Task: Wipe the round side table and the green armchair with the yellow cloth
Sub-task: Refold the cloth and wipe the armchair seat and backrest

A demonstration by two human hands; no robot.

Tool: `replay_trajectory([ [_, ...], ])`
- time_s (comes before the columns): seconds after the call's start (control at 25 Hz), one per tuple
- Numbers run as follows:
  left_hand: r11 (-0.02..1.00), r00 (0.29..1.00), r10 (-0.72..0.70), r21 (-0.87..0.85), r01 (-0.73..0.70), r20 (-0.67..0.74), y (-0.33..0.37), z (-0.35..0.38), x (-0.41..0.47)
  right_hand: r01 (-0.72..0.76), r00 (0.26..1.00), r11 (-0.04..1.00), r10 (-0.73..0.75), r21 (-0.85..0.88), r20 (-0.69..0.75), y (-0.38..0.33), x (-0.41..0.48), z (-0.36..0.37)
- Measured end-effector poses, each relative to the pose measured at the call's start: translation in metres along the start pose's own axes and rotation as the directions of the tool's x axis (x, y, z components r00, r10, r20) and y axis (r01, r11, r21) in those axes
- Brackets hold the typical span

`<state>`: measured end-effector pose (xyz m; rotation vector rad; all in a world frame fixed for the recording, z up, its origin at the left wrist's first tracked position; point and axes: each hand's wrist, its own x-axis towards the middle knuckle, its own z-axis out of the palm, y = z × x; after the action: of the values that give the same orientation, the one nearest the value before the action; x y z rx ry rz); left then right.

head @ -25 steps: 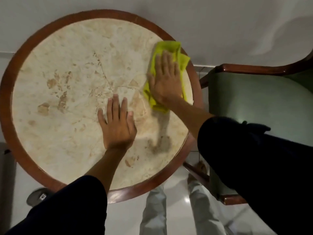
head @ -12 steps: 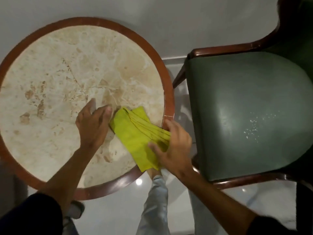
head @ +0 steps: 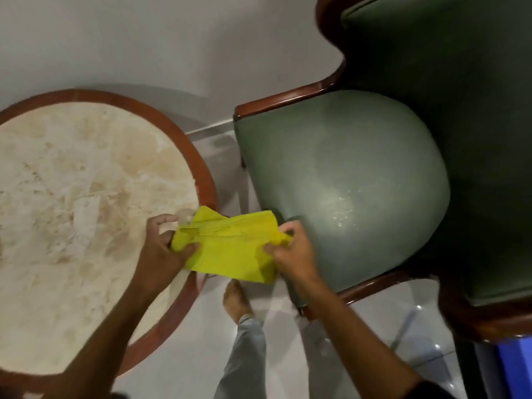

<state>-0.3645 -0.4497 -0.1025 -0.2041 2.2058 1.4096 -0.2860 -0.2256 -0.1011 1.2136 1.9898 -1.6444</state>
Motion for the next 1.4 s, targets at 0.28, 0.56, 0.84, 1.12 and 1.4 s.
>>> replay_trajectory([
  [0.28,0.942,0.957,0.076,0.293,-0.161,0.282,0.066,0.178,0.003,0.079,0.775,0.825,-0.404,-0.56,-0.486,-0.04,0.057,-0.149],
  [0.56,0.345,0.882,0.409,0.856,-0.385,0.232,0.044,0.107,0.109,-0.12,0.868,0.848,-0.163,-0.516,-0.469,0.017,0.101,-0.07],
  [0.84,0.199,0.871,0.388,0.895,-0.398,0.301,0.011,0.07,0.139,0.176,0.8,0.508,-0.573,-0.843,-0.178,-0.032,0.234,-0.131],
  [1.12,0.275,0.852,0.431,0.856,-0.437,0.296,0.013,0.068,0.136,-0.327,0.65,0.863,-0.092,-0.386,-0.754,0.048,0.143,-0.14],
  [1.4,0.254,0.825,0.48,0.853,-0.455,0.297,0.009,0.066,0.138,-0.108,0.852,0.755,-0.265,-0.647,-0.452,-0.008,0.129,-0.012],
])
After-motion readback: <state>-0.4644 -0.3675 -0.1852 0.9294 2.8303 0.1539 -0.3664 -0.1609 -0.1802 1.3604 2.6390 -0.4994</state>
